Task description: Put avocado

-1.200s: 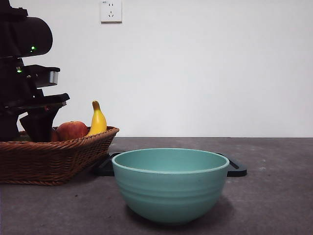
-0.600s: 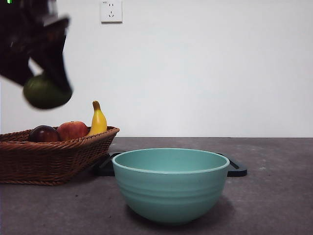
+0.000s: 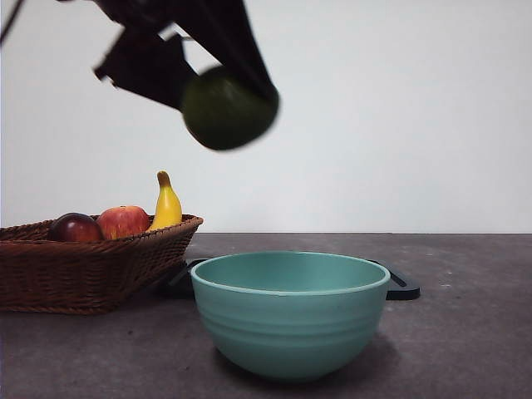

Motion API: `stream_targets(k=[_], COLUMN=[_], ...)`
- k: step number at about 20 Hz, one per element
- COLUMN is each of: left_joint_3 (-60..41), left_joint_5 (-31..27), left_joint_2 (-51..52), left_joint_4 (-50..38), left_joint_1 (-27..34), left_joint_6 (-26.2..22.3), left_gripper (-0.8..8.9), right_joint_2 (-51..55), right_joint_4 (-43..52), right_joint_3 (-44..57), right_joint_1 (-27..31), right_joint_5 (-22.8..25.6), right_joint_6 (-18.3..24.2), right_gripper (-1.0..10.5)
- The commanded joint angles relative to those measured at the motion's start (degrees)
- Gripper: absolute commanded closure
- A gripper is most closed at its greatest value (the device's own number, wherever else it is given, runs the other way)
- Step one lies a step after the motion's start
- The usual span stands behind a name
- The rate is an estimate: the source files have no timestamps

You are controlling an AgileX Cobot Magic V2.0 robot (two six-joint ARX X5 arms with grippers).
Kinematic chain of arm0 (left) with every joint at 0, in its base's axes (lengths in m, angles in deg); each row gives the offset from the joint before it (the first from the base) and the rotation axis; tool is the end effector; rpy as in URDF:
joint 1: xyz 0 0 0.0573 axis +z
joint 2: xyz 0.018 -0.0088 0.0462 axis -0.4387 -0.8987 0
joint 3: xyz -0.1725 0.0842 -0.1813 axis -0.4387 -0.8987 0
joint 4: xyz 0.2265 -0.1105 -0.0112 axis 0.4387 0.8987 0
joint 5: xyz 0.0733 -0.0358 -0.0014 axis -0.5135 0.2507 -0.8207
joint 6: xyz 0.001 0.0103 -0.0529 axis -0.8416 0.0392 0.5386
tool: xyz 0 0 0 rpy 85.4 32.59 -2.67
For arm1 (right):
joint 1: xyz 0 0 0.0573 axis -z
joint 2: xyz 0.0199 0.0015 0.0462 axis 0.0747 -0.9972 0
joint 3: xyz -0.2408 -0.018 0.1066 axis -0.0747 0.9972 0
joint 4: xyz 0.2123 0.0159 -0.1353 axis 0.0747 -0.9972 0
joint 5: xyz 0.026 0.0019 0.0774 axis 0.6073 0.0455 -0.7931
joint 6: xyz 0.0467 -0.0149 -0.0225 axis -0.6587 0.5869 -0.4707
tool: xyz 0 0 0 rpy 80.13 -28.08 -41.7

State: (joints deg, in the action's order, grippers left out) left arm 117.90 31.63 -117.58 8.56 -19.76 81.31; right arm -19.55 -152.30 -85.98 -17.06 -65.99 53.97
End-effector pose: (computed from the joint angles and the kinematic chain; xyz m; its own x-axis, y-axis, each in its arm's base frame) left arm 0.1843 -0.1980 0.2822 0.3475 -0.6581 -0.6679 0.7232 0.6415 -0.2559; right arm 0.0879 0.0483 0.3558 0.3904 0.6334 -0.6681 -0.6004 0.7253 0.3368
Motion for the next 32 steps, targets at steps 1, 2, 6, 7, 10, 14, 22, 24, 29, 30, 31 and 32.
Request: stream_targets(k=[1,2,6,7,10,14,22,24,29,30,31,32], left_joint_3=[1.27,1.27,1.27,1.27,1.27,1.27,1.27,1.27,1.29,1.33,1.60,2.14], left_joint_5=[-0.26,-0.39,-4.55,-5.46,-6.36,-6.36,-6.36,-6.34,-6.32,-6.32,-6.32,-6.32], left_joint_2=[-3.93,-5.66,-12.11,-13.46,-17.03,-19.98,-22.27,-22.27,-22.16,-22.01,-21.73,-21.53], left_joint_4=[-1.20,-1.75,-3.74,-4.15,-4.90,-5.49,-5.70,-5.95,-5.73,-5.77,-5.66,-5.27], left_joint_1=[-3.02,-4.07,-7.17,-7.54,-7.96,-8.59,-9.11,-9.35,-9.42,-9.42,-9.42,-9.42], left_joint_6=[0.94,0.94,0.63,0.42,0.09,-0.63,-2.05,-2.03,-1.79,-1.79,-1.77,-1.60], left_gripper=[6.33,6.33,6.33,6.33,6.33,6.28,5.23,4.74,4.10,4.10,4.09,4.09], right_joint_2=[-0.39,-0.39,-0.39,-0.39,-0.39,-0.39,-0.39,-0.39,-0.39,-0.39,-0.39,-0.39], right_joint_4=[0.42,0.42,0.39,0.39,0.39,0.42,0.42,0.42,0.42,0.42,0.42,0.44], right_joint_3=[-1.22,-1.22,-1.22,-1.22,-1.22,-1.22,-1.22,-1.22,-1.22,-1.22,-1.22,-1.22], right_joint_1=[-0.28,-0.28,-0.28,-0.28,-0.28,-0.28,-0.28,-0.28,-0.28,-0.28,-0.28,-0.28], right_joint_5=[0.09,0.09,0.09,0.09,0.09,0.13,0.13,0.13,0.13,0.15,0.26,0.79], right_joint_6=[0.20,0.20,0.17,0.17,0.17,0.20,0.20,0.20,0.22,0.22,0.22,0.22], right_gripper=[5.3,5.3,5.3,5.3,5.3,5.3,5.3,5.3,5.3,5.3,5.3,5.3])
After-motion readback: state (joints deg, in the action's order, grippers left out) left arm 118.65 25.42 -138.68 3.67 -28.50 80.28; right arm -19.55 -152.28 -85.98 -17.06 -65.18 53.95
